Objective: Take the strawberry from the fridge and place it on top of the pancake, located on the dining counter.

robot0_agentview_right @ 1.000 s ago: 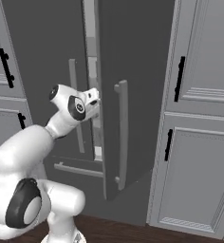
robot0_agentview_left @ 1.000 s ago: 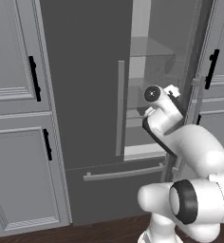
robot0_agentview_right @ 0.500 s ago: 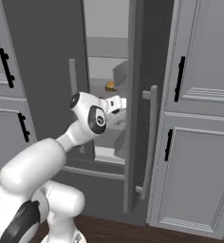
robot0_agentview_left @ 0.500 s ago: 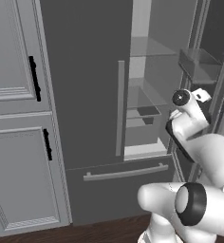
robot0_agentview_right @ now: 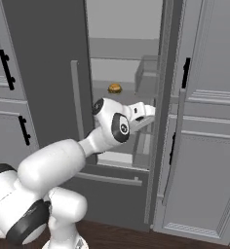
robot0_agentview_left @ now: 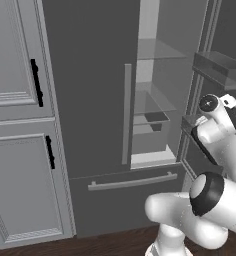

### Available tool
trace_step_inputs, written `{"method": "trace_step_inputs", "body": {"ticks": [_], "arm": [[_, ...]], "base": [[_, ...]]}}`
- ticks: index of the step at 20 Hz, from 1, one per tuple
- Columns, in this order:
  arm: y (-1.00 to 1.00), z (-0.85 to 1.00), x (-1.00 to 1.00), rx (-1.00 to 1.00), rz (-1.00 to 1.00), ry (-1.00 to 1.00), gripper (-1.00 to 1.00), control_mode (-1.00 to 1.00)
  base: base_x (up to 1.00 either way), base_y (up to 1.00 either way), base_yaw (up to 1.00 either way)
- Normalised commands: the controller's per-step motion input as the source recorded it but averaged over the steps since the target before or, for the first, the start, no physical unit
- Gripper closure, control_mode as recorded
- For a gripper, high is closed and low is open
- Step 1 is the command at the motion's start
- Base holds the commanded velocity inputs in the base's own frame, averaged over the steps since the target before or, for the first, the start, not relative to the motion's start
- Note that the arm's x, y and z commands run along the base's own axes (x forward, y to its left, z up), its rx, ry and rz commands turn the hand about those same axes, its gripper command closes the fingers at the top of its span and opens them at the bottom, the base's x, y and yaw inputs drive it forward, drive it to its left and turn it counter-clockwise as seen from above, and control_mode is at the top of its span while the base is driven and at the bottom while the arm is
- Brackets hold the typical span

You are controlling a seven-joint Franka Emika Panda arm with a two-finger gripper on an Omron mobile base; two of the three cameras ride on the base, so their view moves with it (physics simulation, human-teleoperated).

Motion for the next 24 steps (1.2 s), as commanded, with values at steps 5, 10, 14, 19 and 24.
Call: {"method": "trace_step_inputs", "body": {"ticks": [5, 10, 14, 19, 24], "arm": [[-0.33, 0.00, 0.00, 0.00, 0.00, 0.01, -1.00, -1.00], [0.38, 0.00, -0.13, 0.00, 0.00, 0.01, -1.00, -1.00], [1.00, 0.00, -0.21, 0.00, -0.01, 0.00, -1.00, -1.00], [1.00, 0.00, -0.05, 0.00, 0.00, -0.01, -1.00, -1.00], [0.99, -0.10, -0.14, 0.20, 0.00, -0.08, -1.00, -1.00]], "base": [[0.00, 0.00, 0.00], [0.00, 0.00, 0.00], [0.00, 0.00, 0.00], [0.00, 0.00, 0.00], [0.00, 0.00, 0.00]]}}
